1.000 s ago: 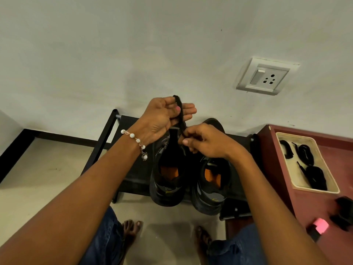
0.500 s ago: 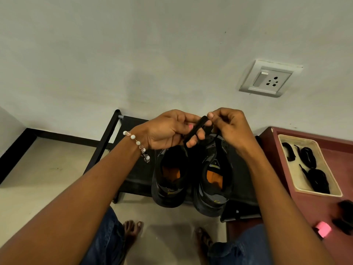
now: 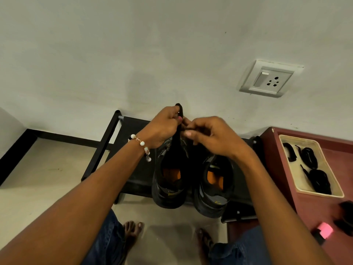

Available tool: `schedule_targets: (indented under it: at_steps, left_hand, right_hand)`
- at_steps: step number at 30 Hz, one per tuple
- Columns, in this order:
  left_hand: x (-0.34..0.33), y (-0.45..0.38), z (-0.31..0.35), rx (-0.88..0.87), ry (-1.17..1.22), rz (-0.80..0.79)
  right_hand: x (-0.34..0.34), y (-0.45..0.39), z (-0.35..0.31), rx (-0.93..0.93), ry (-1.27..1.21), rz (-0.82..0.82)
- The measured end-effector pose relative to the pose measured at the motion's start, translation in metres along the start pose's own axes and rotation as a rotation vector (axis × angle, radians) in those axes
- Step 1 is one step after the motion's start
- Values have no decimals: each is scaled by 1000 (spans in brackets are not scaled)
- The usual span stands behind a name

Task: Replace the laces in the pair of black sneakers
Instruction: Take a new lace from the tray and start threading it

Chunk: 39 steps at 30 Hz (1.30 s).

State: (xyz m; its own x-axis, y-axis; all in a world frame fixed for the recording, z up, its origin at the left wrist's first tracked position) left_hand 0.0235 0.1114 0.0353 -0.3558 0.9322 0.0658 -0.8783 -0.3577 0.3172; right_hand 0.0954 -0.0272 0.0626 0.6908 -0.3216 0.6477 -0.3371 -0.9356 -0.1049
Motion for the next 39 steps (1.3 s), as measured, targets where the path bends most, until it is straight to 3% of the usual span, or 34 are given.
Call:
schedule_targets:
  at_steps: [5,9,12,15,19,24,28,30,34,39]
  left_hand:
    - [-14,14,5,44,-8,-326]
    - [-19,15,8,96,222,-430]
    - [-19,16,13,69,349,-510]
    - [-15,13,15,17,504,-500]
    - [-5,9,19,-54,697,-404]
    - [8,4,21,-179,793,-197]
    - [12,0,16,-232,621,64]
    - [9,0,14,-241,449,115]
    - [1,-1,6,-167,99,37]
    - [-9,6,2,-43,-74,-256]
  right_hand:
    - [27,8,16,-74,-214,442]
    - [31,9,33,-200,-212,593]
    - [26,9,43,-277,-155,506]
    - [16,7,40,-277,-39,299]
    - [-2,0,31,-229,182,5]
    - [-14,-2,18,-110,239,-172]
    - [-17,-2,5,-29,153,-228]
    - [-16,-1,0,-23,83,-236]
    - [1,2,1,-39,-16,-37]
    - [28,8,14,-56,-122,333]
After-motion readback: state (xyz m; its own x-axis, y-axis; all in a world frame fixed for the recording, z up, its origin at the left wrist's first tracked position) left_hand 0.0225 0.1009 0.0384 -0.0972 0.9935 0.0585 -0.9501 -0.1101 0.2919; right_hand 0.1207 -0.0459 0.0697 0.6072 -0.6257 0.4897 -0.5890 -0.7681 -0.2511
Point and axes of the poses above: each hand's wrist, its own y-axis away from the middle knuckle, its own x-axis out of the back of the hand, z = x × y, the point moved 2 cm from there along -y, towards the middle knuckle, and after that the axes turned 6 degrees about x, right-handed, at the moved point
